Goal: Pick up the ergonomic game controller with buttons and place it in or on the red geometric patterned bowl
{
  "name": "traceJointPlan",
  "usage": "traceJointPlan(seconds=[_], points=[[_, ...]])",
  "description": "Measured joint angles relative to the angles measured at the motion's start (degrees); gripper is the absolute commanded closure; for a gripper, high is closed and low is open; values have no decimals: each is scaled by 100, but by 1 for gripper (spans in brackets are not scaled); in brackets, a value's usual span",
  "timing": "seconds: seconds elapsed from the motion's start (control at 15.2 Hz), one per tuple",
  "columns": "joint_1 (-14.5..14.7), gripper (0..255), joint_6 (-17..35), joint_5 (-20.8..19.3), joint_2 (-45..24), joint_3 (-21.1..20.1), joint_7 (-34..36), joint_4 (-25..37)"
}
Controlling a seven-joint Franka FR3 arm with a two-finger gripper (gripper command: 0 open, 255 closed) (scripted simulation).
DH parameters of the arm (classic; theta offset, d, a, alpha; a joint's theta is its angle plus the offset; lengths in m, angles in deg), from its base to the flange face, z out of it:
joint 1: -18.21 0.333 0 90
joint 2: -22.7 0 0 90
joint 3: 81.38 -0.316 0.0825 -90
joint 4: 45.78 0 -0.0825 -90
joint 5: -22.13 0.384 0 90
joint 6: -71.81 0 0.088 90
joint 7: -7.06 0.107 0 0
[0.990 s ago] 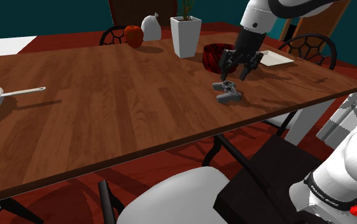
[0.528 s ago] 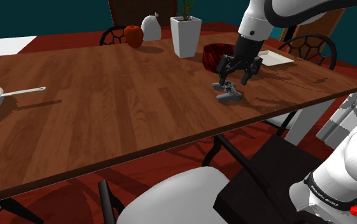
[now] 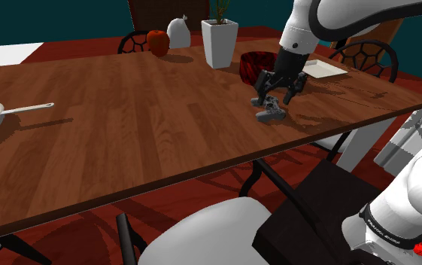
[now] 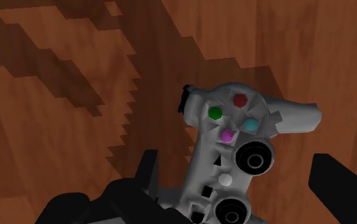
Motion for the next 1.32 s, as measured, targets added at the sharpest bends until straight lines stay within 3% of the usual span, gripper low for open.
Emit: traceJointPlan(seconds=[0.07, 0.73, 1.32], points=[[0, 255, 0, 0, 0, 0, 0, 0], [0, 255, 1, 0, 0, -1, 0, -1], [-20, 255, -617, -52, 32, 41, 58, 588]])
